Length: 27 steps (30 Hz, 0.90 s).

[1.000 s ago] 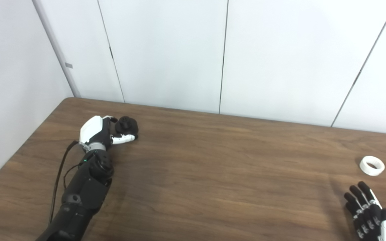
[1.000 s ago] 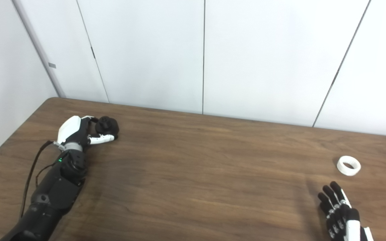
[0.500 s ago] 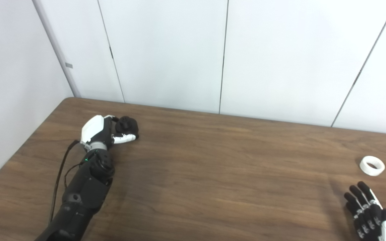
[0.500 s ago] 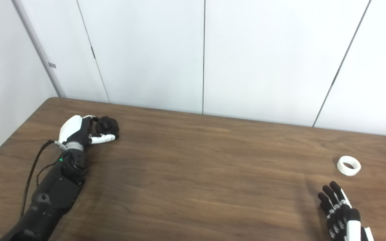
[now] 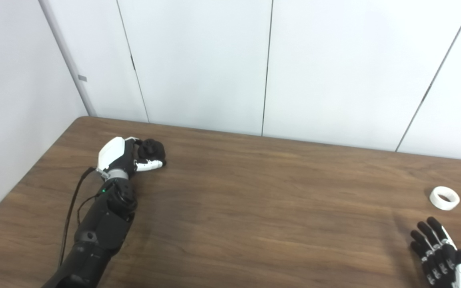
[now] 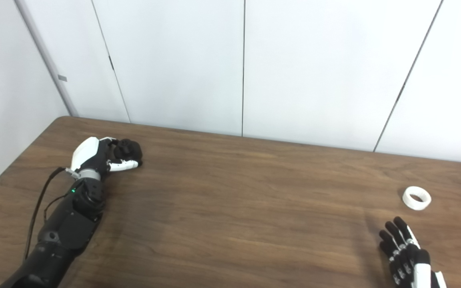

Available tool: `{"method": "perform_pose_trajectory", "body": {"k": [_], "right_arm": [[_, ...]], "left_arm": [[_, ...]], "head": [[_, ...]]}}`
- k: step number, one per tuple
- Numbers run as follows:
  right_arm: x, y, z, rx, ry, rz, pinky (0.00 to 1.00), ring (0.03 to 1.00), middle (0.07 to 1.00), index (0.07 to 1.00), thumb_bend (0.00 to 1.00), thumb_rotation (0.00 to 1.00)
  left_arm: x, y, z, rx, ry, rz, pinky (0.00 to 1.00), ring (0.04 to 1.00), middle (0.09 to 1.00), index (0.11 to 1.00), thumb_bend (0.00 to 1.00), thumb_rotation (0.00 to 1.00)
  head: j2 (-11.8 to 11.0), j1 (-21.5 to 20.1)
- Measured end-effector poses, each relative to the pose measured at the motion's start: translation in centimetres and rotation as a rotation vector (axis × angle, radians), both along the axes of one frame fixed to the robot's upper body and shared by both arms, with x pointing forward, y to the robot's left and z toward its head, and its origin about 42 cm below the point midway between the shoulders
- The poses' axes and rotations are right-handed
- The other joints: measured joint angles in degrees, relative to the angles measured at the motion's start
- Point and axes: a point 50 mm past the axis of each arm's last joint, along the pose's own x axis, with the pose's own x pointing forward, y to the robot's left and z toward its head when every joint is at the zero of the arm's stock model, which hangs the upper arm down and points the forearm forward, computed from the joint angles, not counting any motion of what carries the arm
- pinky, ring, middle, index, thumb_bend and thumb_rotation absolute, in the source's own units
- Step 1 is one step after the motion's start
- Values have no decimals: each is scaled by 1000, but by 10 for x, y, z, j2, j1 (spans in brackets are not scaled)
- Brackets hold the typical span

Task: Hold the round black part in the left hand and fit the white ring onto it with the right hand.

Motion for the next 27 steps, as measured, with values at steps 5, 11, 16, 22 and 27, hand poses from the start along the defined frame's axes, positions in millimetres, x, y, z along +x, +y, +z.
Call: {"method": "perform_pose_trajectory", "body": {"k": [5,11,16,22,27], "right_arm": [[0,0,0,3,0,0,936,909,921,928,565,1000],[0,0,0,6,-1,0,936,910,922,926,566,1000],[0,0,0,6,0,0,928,906,918,920,563,1000],[-1,-1,0,5,0,-1,926,902,919,924,559,1000],[-1,-1,0,5,-1,-1,922,901,916,921,559,1000]], "left_arm": [[0,0,0,-2,0,0,986,925,877,769,840,290],[0,0,1,-2,-6,3,966,916,872,756,836,290],[0,-1,2,-6,-9,0,965,920,877,753,834,281],[0,-3,3,-11,-10,-4,962,913,869,745,832,261],[0,-2,3,-13,-13,-3,930,905,864,735,824,239]], "head": [[0,0],[3,-1],[3,-1],[3,-1],[4,-2]]}}
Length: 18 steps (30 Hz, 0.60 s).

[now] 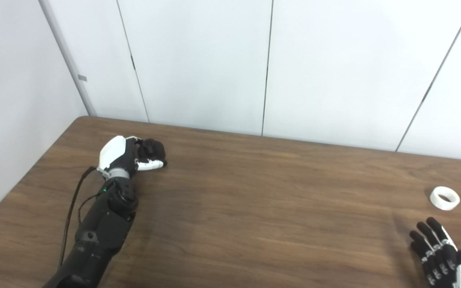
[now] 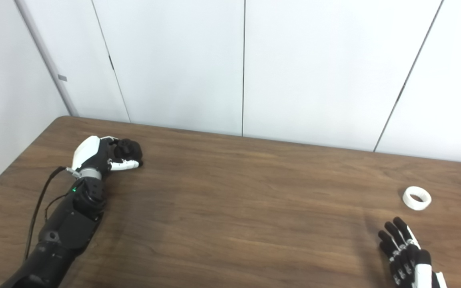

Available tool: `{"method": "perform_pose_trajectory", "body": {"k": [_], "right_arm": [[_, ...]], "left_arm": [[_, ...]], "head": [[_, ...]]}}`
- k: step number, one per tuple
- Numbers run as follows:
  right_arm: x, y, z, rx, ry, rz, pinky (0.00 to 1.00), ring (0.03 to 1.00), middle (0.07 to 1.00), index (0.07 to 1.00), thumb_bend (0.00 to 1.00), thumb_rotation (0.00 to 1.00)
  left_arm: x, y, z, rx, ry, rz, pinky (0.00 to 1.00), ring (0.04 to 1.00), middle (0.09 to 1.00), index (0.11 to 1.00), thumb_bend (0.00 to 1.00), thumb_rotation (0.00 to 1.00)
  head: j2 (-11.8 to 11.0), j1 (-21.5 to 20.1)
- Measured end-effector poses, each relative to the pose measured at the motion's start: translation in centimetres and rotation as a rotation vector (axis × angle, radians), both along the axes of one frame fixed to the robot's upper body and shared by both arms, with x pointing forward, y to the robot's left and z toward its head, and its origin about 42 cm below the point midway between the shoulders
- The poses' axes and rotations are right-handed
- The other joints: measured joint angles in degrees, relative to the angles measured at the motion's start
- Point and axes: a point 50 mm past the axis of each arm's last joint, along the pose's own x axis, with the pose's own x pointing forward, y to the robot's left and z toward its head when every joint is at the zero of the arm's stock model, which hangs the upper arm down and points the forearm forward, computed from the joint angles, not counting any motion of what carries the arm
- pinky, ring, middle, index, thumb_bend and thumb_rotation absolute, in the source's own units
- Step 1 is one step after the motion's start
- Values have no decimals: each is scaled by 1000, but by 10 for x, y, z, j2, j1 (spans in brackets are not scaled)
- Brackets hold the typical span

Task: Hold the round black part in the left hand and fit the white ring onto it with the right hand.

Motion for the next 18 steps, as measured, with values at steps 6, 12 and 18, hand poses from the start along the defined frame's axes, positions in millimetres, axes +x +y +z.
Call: {"method": "perform_pose_trajectory", "body": {"k": [6,12,18], "right_arm": [[0,0,0,-3,1,0,914,910,919,919,574,1000],[0,0,0,0,0,0,905,900,910,912,566,1000],[-1,-1,0,1,0,-2,901,893,911,913,565,998]], "left_arm": [[0,1,2,1,-16,6,898,888,843,681,809,205],[1,1,3,4,-34,6,816,845,780,522,589,97],[1,3,6,-26,-84,13,723,809,753,483,519,49]], "head": [[1,-1],[2,-1],[2,-1]]}}
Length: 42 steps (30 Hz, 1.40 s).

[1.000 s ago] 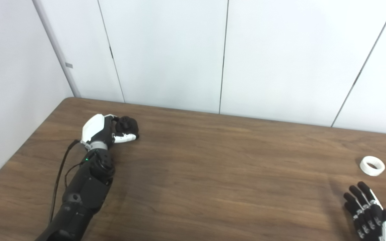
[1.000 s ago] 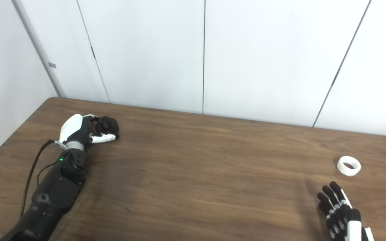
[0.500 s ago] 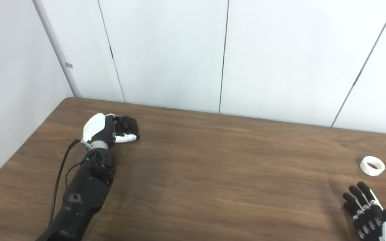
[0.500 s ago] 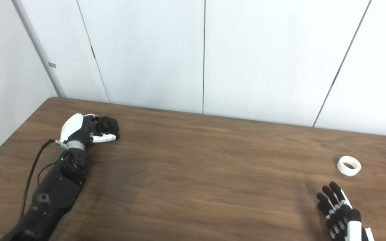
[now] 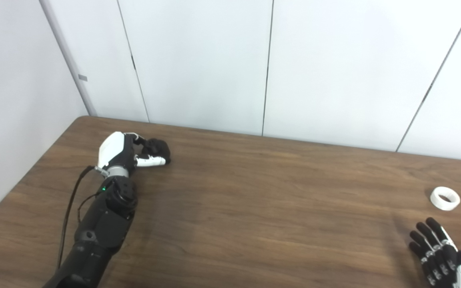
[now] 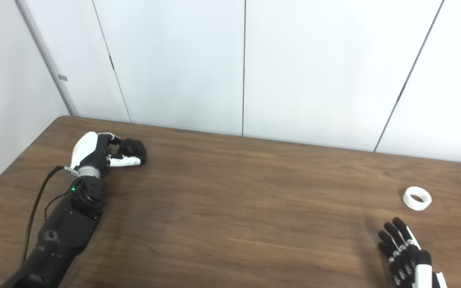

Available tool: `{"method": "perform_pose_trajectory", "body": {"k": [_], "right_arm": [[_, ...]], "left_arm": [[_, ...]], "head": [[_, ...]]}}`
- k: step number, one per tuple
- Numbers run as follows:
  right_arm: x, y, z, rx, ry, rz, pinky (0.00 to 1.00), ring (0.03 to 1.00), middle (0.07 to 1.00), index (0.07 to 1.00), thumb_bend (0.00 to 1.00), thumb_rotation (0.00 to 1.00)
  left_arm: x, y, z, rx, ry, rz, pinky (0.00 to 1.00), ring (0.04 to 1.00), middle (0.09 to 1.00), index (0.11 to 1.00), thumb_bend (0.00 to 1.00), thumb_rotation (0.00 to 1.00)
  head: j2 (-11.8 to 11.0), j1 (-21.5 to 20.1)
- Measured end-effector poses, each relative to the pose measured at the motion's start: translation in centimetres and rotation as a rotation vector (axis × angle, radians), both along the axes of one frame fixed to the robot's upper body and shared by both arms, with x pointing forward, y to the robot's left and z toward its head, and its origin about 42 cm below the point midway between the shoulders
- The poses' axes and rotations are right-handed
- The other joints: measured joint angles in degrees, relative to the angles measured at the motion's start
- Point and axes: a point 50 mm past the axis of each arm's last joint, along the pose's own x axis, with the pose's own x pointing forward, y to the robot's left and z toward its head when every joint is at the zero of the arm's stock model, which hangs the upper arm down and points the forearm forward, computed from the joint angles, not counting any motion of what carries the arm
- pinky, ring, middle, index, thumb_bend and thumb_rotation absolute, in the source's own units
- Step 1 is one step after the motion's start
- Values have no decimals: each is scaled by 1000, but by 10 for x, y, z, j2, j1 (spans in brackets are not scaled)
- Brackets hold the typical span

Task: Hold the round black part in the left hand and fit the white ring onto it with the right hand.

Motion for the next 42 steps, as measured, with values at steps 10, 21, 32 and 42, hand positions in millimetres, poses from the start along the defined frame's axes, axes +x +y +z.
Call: {"method": "perform_pose_trajectory", "body": {"k": [10,21,32,42], "right_arm": [[0,0,0,-5,1,-1,890,894,913,913,569,988],[0,0,0,-3,-5,-1,879,883,899,901,587,963],[0,1,0,-19,-2,2,893,895,899,899,609,962],[-1,3,0,-24,1,5,872,890,890,877,628,930]], "left_arm": [[0,-1,0,2,-13,-21,696,797,757,485,519,45],[-32,-26,5,14,-76,-146,756,831,743,484,520,45],[-76,-86,37,53,-135,-342,764,820,733,485,521,48],[-120,-146,42,37,-120,-536,808,817,728,484,522,51]], "head": [[-1,-4],[1,-8],[5,-17],[15,-36]]}}
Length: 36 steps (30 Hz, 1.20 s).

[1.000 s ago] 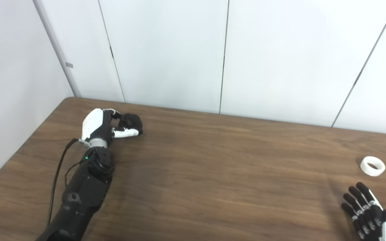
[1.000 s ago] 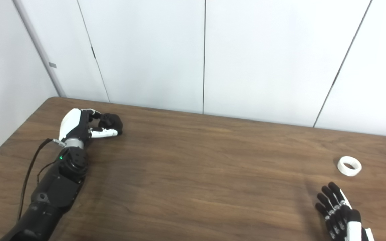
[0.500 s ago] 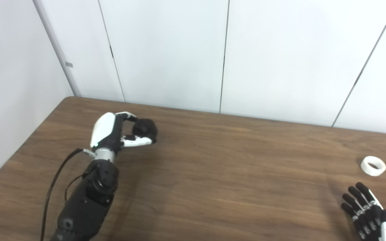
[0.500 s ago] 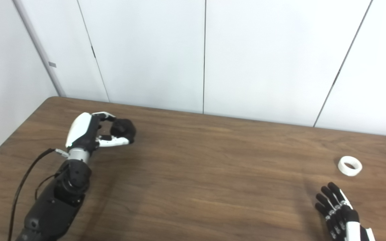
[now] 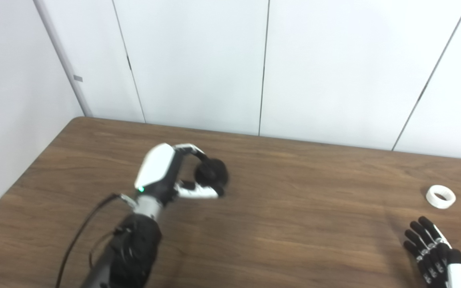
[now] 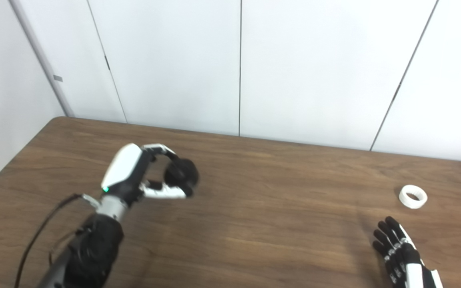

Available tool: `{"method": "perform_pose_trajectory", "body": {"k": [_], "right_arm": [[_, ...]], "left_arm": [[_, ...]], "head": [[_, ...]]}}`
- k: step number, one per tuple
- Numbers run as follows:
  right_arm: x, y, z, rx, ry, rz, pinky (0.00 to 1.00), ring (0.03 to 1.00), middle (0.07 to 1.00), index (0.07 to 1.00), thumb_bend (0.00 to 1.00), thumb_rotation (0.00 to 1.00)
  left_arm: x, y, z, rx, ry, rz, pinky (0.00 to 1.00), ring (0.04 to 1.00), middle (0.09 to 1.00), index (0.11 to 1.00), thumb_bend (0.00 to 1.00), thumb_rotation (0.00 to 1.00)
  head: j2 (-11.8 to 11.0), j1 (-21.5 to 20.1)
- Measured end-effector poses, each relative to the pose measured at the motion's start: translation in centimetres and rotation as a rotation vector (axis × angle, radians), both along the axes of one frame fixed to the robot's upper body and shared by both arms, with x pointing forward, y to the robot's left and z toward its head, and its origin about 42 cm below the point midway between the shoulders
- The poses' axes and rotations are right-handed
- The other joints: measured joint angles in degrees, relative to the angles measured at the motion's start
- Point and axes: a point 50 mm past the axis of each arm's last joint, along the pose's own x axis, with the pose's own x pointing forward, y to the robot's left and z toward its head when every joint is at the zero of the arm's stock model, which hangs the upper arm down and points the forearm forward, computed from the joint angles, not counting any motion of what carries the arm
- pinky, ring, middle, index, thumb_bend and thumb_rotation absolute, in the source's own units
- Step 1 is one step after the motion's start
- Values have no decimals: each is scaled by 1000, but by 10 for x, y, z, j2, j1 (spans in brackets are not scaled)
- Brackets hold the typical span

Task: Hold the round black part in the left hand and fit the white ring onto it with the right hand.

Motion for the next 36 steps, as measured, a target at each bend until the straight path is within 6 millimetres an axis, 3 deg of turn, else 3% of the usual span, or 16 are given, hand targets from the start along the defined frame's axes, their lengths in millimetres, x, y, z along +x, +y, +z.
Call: {"method": "perform_pose_trajectory", "body": {"k": [4,10,17,26,36], "right_arm": [[0,4,1,-11,13,-4,889,891,888,879,613,943],[0,11,4,-26,29,-20,917,901,901,901,606,975],[1,23,11,-36,38,-8,954,900,905,910,597,990],[1,32,15,-9,49,3,966,919,925,924,517,1000],[1,37,20,-2,62,14,991,930,929,921,548,1000]], "left_arm": [[-19,-27,-16,19,40,-93,860,806,716,484,523,51],[-43,-47,-32,51,67,-180,959,815,718,484,522,52],[-64,-69,-55,110,103,-269,933,824,736,485,523,54],[-68,-86,-72,146,46,-318,917,802,726,485,523,54],[-75,-88,-87,130,31,-314,930,814,730,485,523,53]], "head": [[10,-20],[24,-43],[41,-67],[55,-80],[69,-93]]}}
